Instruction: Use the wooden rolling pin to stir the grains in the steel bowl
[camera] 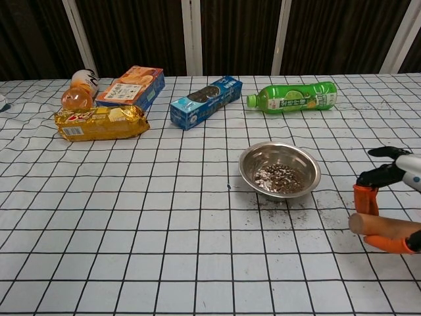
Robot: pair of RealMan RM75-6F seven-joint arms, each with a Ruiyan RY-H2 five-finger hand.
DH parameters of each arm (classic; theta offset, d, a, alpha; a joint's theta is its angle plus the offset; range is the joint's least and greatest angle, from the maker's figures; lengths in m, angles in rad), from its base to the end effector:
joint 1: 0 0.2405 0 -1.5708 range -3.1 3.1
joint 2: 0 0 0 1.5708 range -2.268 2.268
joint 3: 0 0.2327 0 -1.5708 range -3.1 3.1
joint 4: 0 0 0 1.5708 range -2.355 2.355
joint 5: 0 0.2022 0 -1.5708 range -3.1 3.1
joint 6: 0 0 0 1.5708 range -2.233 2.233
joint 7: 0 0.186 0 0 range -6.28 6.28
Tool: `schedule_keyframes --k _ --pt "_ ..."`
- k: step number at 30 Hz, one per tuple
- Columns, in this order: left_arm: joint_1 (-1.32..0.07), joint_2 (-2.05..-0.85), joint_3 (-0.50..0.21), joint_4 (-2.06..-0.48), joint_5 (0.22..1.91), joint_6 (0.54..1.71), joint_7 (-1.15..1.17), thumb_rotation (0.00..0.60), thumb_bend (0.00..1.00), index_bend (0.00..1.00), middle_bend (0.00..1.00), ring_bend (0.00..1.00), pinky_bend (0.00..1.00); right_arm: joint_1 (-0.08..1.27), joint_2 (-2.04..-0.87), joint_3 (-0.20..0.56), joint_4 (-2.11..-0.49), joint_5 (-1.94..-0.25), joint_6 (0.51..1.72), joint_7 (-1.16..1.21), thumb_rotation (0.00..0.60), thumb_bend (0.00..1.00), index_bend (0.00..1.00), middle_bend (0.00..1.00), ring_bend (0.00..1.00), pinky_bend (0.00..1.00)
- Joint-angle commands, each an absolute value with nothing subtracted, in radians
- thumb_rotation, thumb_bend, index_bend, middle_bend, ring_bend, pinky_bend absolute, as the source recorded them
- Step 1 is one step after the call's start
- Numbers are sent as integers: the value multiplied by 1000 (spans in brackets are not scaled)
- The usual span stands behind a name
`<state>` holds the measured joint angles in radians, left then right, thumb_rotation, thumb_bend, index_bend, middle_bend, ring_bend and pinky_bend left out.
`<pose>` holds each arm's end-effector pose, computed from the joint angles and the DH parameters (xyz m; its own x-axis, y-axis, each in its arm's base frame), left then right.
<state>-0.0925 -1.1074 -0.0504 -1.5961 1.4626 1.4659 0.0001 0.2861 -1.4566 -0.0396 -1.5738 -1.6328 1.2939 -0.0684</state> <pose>-0.2967 0.2232 0.1608 0.4167 0.0155 0.9089 0.9086 0.0227 -0.4170 -0.1914 -0.2319 0.0075 0.2684 -0.2398 0.9330 -0.9182 -0.3565 0.1725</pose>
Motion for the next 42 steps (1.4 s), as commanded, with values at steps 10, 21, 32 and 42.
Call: schedule_keyframes --k 10,21,32,42 --pt "-92 -1109 -50 -1596 1463 1468 6 600 17 0 0 0 0 279 -1342 108 -1743 -1437 1302 190 600 481 829 661 496 0" --pt "-91 -1112 -50 -1595 1465 1471 7 600 17 0 0 0 0 266 -1295 171 -1780 -1385 1331 316 600 484 829 661 511 0" --pt "-91 -1113 -51 -1593 1466 1473 8 600 16 0 0 0 0 242 -1337 271 -1799 -1349 1439 478 600 484 829 661 519 0" --pt "-90 -1111 -51 -1594 1468 1473 -7 600 17 0 0 0 0 277 -1521 381 -1739 -1343 1564 553 600 483 829 661 518 0"
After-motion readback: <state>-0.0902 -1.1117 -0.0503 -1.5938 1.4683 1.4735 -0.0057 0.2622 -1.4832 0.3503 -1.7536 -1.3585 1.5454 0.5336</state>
